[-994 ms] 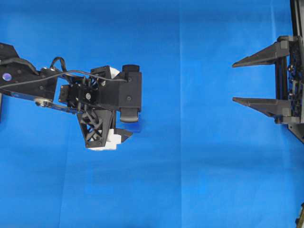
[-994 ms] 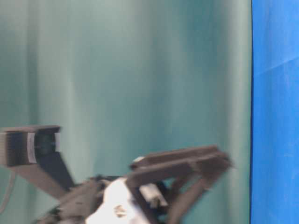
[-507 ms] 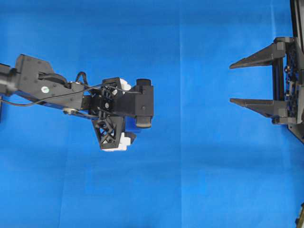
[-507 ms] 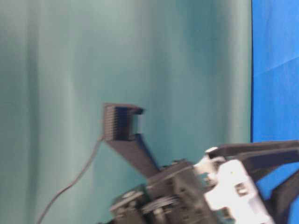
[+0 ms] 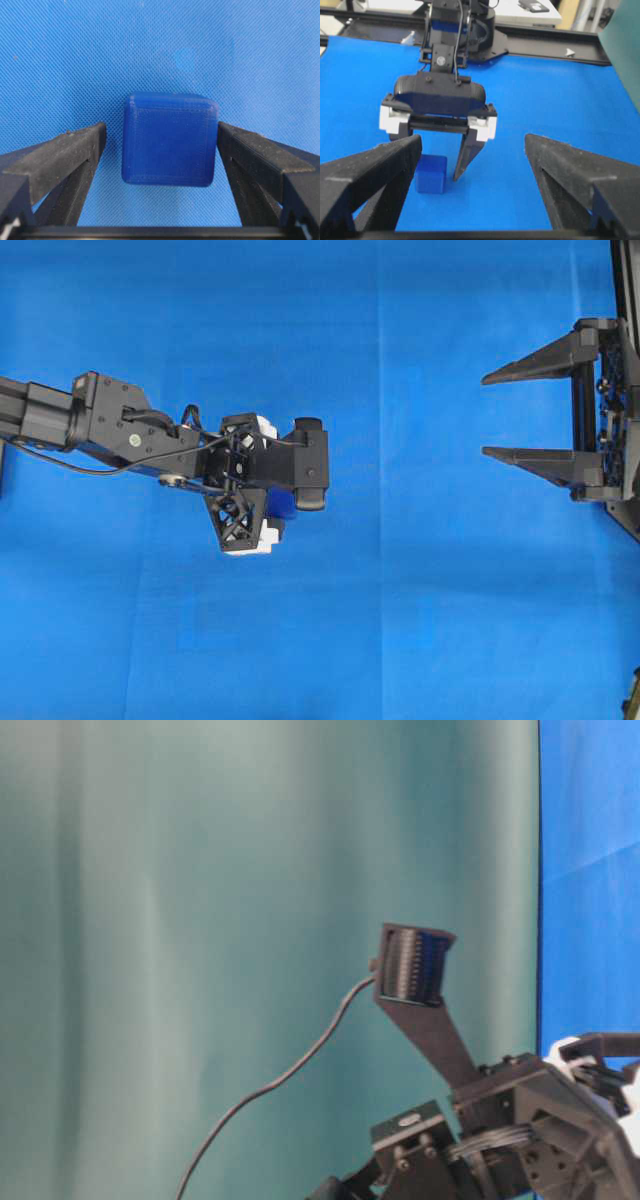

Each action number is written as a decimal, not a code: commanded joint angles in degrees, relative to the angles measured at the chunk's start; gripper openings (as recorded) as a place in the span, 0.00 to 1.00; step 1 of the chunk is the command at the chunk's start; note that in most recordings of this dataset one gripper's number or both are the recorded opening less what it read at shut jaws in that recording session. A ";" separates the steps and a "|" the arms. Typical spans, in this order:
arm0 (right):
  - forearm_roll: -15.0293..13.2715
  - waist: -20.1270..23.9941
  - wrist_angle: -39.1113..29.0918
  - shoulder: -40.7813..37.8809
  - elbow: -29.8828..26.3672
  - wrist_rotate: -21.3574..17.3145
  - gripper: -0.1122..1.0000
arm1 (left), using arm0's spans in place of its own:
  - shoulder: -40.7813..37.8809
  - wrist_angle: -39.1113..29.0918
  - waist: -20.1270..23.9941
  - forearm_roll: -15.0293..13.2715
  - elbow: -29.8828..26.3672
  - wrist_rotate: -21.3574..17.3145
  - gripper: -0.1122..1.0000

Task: Handover the blue block to the right arm after grasping it with the left arm, then place it in the designated position.
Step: 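Close the left gripper on the blue cube, then lift the cube and rotate the left gripper to point toward the right arm, then hold the cube with the left gripper while the right gripper rotates and opens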

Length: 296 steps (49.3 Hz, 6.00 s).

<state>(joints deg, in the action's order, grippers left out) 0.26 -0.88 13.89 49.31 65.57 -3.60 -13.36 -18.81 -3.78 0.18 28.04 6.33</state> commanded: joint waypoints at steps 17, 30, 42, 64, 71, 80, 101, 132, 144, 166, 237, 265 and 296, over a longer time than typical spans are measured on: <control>0.18 -0.35 0.35 -0.44 -1.23 0.00 0.97 | 1.41 -0.62 -0.18 0.18 -1.23 -0.62 0.69; 0.26 -0.53 0.62 -0.79 -1.32 0.00 0.97 | 1.49 -2.81 -0.35 0.26 -1.76 -0.53 0.54; 0.18 -0.70 0.62 -0.79 -1.32 0.00 0.97 | 2.37 -4.13 -0.35 0.26 -2.29 -0.44 0.54; 0.18 -0.70 0.35 -0.79 -1.32 0.00 0.97 | 11.43 -17.49 -0.88 0.44 -8.70 -0.44 0.54; 0.18 -0.70 0.35 -0.79 -1.41 0.00 0.97 | 13.80 -22.15 -0.88 0.53 -11.16 -0.35 0.54; 0.18 -0.70 0.35 -0.79 -1.41 0.00 0.97 | 16.44 -27.69 -1.23 0.53 -15.47 -0.26 0.54; 0.18 -0.70 0.35 -0.79 -1.41 0.00 0.97 | 21.36 -34.80 -1.58 0.79 -22.32 -0.35 0.54; 0.18 -0.70 0.26 -0.79 -1.58 0.00 0.97 | 21.36 -35.24 -1.58 0.88 -22.68 -0.44 0.54; 0.26 -0.70 0.35 -0.79 -1.58 0.00 0.97 | 21.36 -35.24 -1.67 0.88 -22.50 -0.35 0.54; 0.18 -0.70 0.09 -0.79 -1.49 0.00 0.97 | 21.45 -34.89 -1.67 0.88 -22.41 -0.18 0.54; 0.09 -0.70 0.35 -0.79 -1.58 0.09 0.97 | 39.55 25.58 -0.35 0.97 7.56 -6.24 0.54; -4.48 -0.70 -2.37 0.26 -4.39 3.08 0.97 | 39.46 25.58 -0.35 0.79 7.73 -5.89 0.54; -25.22 -0.70 -6.77 3.96 -6.86 21.36 0.95 | 39.55 25.58 -0.35 0.79 7.73 -5.80 0.54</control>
<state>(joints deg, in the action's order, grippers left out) -22.76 -1.49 6.77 53.61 60.21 16.79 23.73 6.15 -4.31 1.05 36.39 0.44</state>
